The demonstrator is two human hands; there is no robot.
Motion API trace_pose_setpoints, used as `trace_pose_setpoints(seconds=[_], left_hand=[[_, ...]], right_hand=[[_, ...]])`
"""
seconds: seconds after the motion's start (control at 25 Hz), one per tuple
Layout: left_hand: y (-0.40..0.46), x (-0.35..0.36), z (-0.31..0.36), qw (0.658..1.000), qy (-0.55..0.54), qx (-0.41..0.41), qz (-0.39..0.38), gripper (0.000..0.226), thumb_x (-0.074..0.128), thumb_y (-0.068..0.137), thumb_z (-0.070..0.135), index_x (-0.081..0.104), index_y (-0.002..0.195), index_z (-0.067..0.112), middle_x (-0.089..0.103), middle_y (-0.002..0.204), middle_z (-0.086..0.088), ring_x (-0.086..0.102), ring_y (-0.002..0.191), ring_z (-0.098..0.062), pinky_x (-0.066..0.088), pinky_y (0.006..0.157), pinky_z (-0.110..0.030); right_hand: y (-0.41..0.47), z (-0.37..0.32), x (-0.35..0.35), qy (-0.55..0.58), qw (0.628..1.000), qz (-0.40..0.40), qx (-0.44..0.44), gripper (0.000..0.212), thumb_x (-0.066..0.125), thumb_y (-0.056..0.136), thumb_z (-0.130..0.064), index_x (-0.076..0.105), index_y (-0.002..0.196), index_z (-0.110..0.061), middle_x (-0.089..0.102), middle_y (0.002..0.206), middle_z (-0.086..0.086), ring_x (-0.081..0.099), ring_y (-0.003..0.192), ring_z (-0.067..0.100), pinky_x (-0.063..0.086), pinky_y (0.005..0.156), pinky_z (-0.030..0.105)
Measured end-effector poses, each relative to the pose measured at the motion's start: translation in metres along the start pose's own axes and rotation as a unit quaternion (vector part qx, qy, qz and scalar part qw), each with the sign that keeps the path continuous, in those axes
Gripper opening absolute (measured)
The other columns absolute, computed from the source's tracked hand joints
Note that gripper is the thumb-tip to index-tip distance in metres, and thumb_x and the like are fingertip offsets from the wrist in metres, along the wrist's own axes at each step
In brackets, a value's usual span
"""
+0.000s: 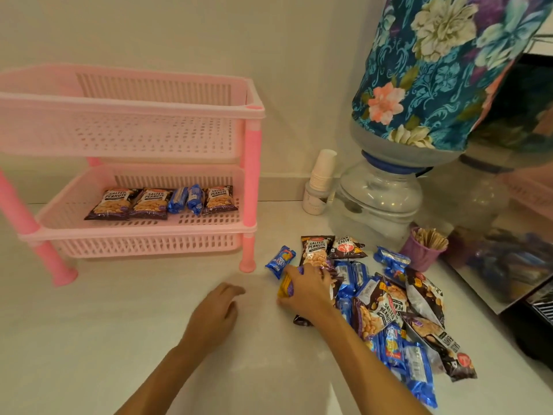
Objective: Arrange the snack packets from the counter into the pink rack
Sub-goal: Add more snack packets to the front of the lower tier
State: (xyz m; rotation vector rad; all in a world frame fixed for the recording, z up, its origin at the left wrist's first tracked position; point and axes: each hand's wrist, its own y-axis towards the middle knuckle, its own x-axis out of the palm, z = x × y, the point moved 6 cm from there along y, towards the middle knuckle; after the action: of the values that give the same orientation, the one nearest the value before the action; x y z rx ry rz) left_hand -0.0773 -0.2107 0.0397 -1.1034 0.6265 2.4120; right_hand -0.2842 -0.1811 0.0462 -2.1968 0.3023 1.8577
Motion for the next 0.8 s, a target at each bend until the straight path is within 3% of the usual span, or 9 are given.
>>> trace_pose_setpoints(seconds=[0.12, 0.2, 0.32, 0.44, 0.56, 0.68, 0.8], left_hand=[[0.065, 0.018, 0.051, 0.999, -0.031, 0.022, -0.028, 0.042, 0.046, 0.094, 0.011, 0.049, 0.135, 0.013, 0.052, 0.132, -0.004, 0.052, 0.118, -0.020, 0.037, 0.093, -0.022], [0.110, 0.044, 0.064, 0.997, -0.007, -0.005, -0.082, 0.049, 0.044, 0.096, 0.014, 0.038, 0.144, 0.016, 0.047, 0.136, -0.011, 0.048, 0.121, -0.026, 0.037, 0.096, -0.027], [0.141, 0.078, 0.060, 0.982, 0.093, -0.054, -0.157, 0.054, 0.043, 0.096, 0.026, 0.028, 0.148, 0.023, 0.046, 0.132, -0.019, 0.050, 0.116, -0.036, 0.043, 0.095, -0.038], [0.141, 0.090, 0.056, 0.974, 0.121, -0.097, -0.167, 0.053, 0.053, 0.092, 0.028, 0.038, 0.142, 0.022, 0.051, 0.124, -0.018, 0.055, 0.109, -0.035, 0.045, 0.086, -0.035], [0.128, 0.080, 0.058, 0.984, -0.025, -0.129, -0.123, 0.046, 0.061, 0.086, 0.027, 0.053, 0.131, 0.020, 0.063, 0.111, -0.012, 0.063, 0.095, -0.025, 0.053, 0.077, -0.031], [0.092, 0.047, 0.062, 0.952, -0.238, -0.169, -0.092, 0.033, 0.060, 0.089, 0.031, 0.059, 0.122, 0.026, 0.066, 0.089, -0.003, 0.064, 0.073, -0.015, 0.054, 0.060, -0.026], [0.057, -0.002, 0.055, 0.920, -0.339, -0.187, -0.063, 0.021, 0.056, 0.091, 0.035, 0.063, 0.111, 0.030, 0.068, 0.086, -0.002, 0.060, 0.062, -0.008, 0.046, 0.048, -0.019]], right_hand=[[-0.022, 0.000, -0.007, 0.051, 0.991, 0.122, -0.033, 0.057, 0.064, 0.075, -0.044, 0.045, 0.127, -0.033, 0.046, 0.123, 0.006, 0.047, 0.115, 0.027, 0.033, 0.102, 0.043], [-0.034, 0.013, -0.016, 0.188, 0.966, 0.172, -0.035, 0.061, 0.072, 0.071, -0.037, 0.044, 0.126, -0.031, 0.042, 0.120, 0.003, 0.049, 0.107, 0.022, 0.048, 0.088, 0.035], [-0.045, 0.039, -0.028, 0.349, 0.916, 0.198, 0.006, 0.081, 0.080, 0.066, -0.031, 0.037, 0.134, -0.028, 0.043, 0.123, -0.003, 0.048, 0.111, 0.015, 0.051, 0.089, 0.033], [-0.052, 0.052, -0.039, 0.392, 0.905, 0.164, 0.002, 0.087, 0.083, 0.066, -0.026, 0.034, 0.138, -0.026, 0.043, 0.124, -0.008, 0.047, 0.114, 0.008, 0.048, 0.090, 0.020], [-0.054, 0.046, -0.049, 0.402, 0.904, 0.139, -0.041, 0.082, 0.082, 0.065, -0.027, 0.037, 0.132, -0.035, 0.041, 0.124, -0.010, 0.048, 0.112, 0.004, 0.052, 0.085, 0.019], [-0.051, 0.030, -0.055, 0.443, 0.885, 0.129, -0.058, 0.074, 0.078, 0.060, -0.031, 0.037, 0.119, -0.051, 0.047, 0.123, -0.007, 0.055, 0.109, 0.006, 0.055, 0.084, 0.027], [-0.047, -0.005, -0.060, 0.498, 0.856, 0.103, -0.092, 0.069, 0.078, 0.061, -0.018, 0.045, 0.116, -0.044, 0.053, 0.120, -0.002, 0.063, 0.100, 0.010, 0.057, 0.078, 0.026]])
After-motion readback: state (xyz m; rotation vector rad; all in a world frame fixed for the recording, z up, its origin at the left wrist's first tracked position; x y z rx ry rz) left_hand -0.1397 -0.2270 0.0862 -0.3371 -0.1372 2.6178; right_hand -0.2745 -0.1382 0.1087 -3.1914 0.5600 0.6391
